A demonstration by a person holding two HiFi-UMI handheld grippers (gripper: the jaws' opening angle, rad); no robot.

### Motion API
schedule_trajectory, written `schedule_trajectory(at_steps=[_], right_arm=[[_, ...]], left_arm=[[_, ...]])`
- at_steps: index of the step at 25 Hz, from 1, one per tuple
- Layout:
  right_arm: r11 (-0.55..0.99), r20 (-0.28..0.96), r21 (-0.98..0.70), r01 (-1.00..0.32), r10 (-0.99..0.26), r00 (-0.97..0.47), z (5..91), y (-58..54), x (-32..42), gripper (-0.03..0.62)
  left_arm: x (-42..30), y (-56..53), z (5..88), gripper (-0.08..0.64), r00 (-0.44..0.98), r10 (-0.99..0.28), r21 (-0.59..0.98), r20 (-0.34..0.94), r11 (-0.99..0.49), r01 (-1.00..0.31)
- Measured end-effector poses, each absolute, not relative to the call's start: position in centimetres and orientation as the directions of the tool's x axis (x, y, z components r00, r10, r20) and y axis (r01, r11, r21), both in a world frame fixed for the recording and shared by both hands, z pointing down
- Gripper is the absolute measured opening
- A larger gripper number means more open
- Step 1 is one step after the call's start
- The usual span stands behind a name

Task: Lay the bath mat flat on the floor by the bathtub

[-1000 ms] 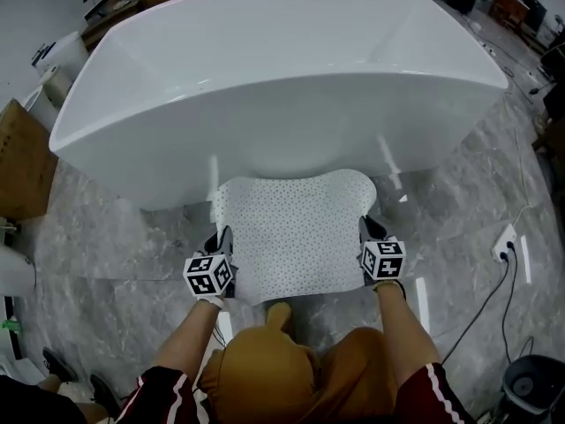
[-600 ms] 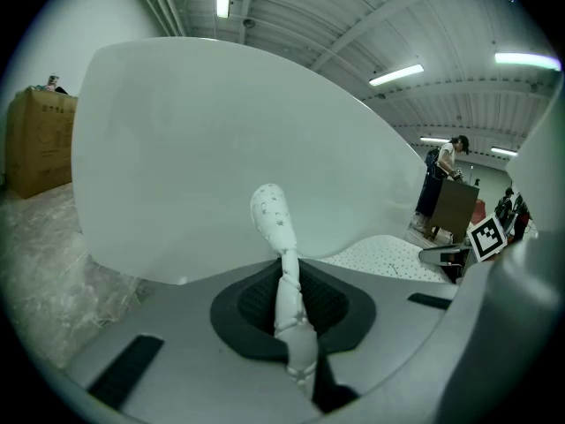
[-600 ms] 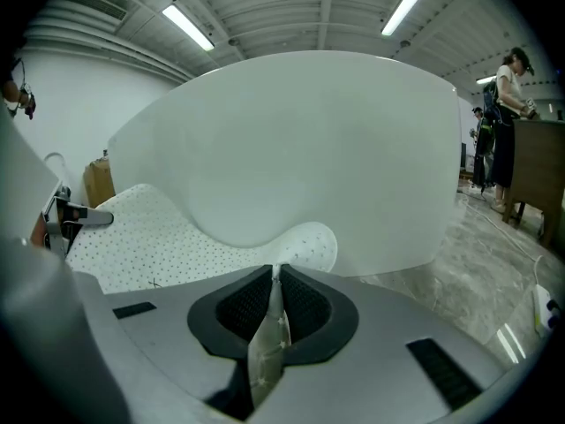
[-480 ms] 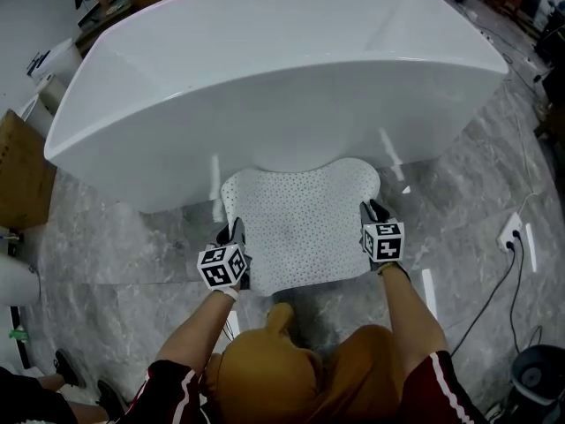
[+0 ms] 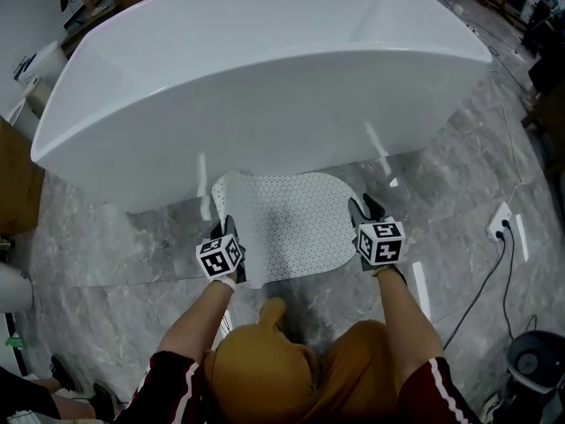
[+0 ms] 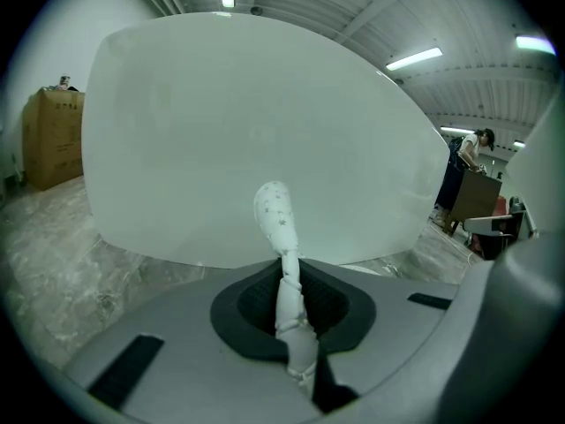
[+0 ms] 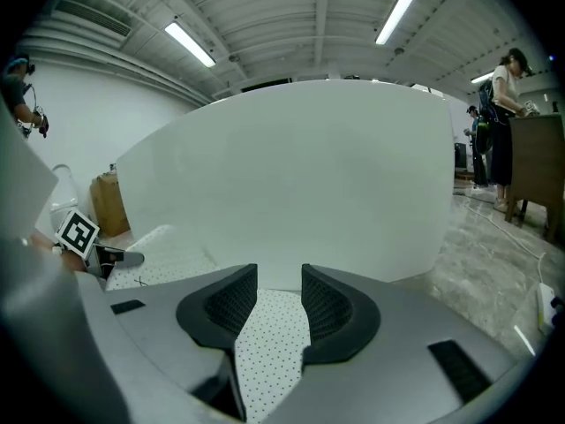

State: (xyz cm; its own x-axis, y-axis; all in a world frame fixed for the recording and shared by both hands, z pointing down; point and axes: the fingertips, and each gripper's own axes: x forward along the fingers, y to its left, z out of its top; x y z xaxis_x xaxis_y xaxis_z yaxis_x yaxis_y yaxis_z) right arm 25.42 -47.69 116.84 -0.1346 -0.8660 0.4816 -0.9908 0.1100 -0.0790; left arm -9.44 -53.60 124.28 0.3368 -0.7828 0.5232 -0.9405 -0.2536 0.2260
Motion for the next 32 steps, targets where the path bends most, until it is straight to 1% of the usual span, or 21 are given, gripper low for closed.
schedule_trajectory(at_steps=[2,7,12,16,20,23,24,26,28,31,32], right_arm=[[0.112,0.478,-0.09,-0.99,-0.867,-0.141,116.9,-47.3,24.9,0.16],[0.115,0.465,-0.087,-0.99,-0.874,-0.142,117.2,-47.0,23.2,0.161],[0.099,0.375,-0.119,-0.988,-0.917,-0.137,115.7,-47.6,21.5,0.16],[0.102,0.343,-0.156,-0.982,-0.927,-0.151,114.9,-47.8,20.5,0.16],[0.101,0.346,-0.174,-0.98,-0.925,-0.157,115.3,-46.9,20.6,0.16],[0.105,0.35,-0.172,-0.979,-0.923,-0.16,115.6,-46.4,20.7,0.16],[0.107,0.353,-0.171,-0.979,-0.922,-0.162,115.8,-46.3,20.7,0.16],[0.113,0.359,-0.169,-0.979,-0.918,-0.168,116.1,-46.0,20.5,0.16],[0.122,0.366,-0.167,-0.978,-0.914,-0.176,116.3,-45.8,20.2,0.16],[0.124,0.37,-0.169,-0.978,-0.911,-0.18,116.3,-45.4,20.1,0.16],[0.124,0.37,-0.171,-0.977,-0.911,-0.181,116.3,-45.3,20.1,0.16]], left_arm=[[-9.7,-53.7,124.4,0.028,0.329,-0.783,0.223,0.528,-0.246,-0.943],[-10.2,-53.5,124.7,0.029,0.313,-0.783,0.15,0.538,-0.276,-0.949],[-11.6,-52.9,125.7,0.031,0.274,-0.79,0.166,0.549,-0.219,-0.962],[-12.7,-52.7,126.4,0.031,0.25,-0.786,0.158,0.566,-0.194,-0.968],[-13.5,-52.2,126.7,0.032,0.226,-0.788,0.145,0.573,-0.173,-0.974],[-13.8,-52.0,126.8,0.048,0.216,-0.792,0.137,0.571,-0.167,-0.976],[-14.0,-52.0,126.9,0.057,0.209,-0.794,0.141,0.571,-0.156,-0.978],[-14.7,-51.9,127.0,0.096,0.19,-0.798,0.151,0.573,-0.125,-0.981],[-15.8,-51.7,127.1,0.117,0.167,-0.801,0.145,0.575,-0.101,-0.984],[-18.3,-51.3,126.7,0.121,0.098,-0.816,0.12,0.57,-0.035,-0.992],[-19.3,-51.0,126.4,0.108,0.069,-0.822,0.11,0.565,-0.007,-0.994]])
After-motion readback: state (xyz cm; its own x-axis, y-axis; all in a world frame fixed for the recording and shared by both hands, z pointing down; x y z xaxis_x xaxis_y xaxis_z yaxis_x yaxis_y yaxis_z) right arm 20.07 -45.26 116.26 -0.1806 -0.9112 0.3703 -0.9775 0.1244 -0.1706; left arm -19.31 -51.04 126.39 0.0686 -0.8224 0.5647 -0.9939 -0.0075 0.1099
